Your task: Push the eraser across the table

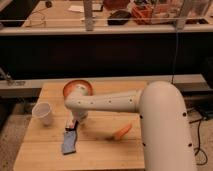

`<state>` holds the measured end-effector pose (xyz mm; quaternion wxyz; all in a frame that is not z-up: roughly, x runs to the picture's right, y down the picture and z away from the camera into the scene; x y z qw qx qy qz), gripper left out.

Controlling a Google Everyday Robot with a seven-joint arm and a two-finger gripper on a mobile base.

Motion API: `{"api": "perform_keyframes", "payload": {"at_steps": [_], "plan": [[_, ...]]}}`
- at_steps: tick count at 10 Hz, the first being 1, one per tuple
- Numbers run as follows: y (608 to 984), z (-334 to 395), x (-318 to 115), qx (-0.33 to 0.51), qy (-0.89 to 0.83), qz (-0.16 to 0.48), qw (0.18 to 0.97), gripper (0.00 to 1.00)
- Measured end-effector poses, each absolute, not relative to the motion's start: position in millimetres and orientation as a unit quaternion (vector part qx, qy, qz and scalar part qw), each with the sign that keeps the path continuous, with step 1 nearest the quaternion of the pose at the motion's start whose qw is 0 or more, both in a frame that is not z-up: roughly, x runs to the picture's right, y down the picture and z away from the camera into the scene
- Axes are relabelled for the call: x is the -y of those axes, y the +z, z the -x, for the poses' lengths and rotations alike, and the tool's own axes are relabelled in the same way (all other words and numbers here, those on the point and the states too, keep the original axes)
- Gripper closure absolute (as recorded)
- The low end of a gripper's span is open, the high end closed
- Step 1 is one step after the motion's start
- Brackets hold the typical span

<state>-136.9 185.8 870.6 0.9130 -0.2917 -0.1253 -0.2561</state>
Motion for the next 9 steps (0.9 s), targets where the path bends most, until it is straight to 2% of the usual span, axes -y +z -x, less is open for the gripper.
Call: {"api": "perform_keyframes", "payload": {"at_steps": [9], "plan": [[874.2, 157.9, -183.4, 0.117, -0.273, 0.283, 0.912, 0.97]]}}
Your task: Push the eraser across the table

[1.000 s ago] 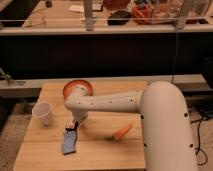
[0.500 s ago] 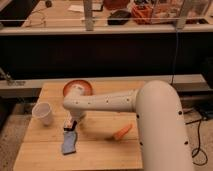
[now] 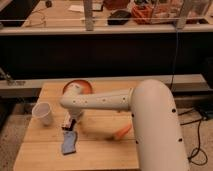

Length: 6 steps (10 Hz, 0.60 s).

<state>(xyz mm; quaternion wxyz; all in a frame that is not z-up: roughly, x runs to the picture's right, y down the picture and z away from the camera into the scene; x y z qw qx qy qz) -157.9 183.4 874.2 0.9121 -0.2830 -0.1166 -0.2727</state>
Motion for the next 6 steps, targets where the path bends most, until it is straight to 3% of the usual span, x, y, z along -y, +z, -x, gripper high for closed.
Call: {"api": "perform_keyframes", "payload": {"at_steps": [6], "plan": [[871.5, 169.1, -189.1, 0.11, -0.283, 0.271, 0.913, 0.97]]}}
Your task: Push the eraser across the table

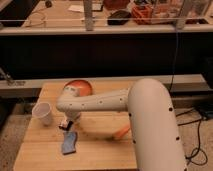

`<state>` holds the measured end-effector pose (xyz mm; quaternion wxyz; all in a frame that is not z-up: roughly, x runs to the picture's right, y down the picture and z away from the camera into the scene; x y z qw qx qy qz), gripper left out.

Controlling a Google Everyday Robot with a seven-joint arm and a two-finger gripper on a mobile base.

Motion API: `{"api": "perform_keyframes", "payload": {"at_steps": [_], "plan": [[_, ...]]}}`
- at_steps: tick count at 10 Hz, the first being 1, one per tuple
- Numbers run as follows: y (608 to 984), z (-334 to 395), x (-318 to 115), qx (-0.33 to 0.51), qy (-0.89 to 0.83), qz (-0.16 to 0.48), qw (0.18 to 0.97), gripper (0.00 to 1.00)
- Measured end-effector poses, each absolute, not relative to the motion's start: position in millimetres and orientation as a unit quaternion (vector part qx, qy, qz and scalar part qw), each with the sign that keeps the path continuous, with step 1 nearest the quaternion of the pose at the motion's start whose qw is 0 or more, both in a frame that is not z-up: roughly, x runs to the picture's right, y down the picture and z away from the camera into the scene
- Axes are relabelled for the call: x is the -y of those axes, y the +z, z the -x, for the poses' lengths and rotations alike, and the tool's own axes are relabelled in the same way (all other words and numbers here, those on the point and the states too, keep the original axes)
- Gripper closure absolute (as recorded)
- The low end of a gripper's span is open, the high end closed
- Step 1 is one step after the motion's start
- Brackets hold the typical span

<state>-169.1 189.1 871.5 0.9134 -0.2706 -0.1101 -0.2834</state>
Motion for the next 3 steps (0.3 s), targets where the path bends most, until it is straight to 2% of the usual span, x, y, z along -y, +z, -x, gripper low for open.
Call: {"api": "perform_keyframes", "payload": {"at_steps": [3], "plan": [[870.4, 169.9, -190.0, 0.111, -0.282, 0.272, 0.913, 0.97]]}}
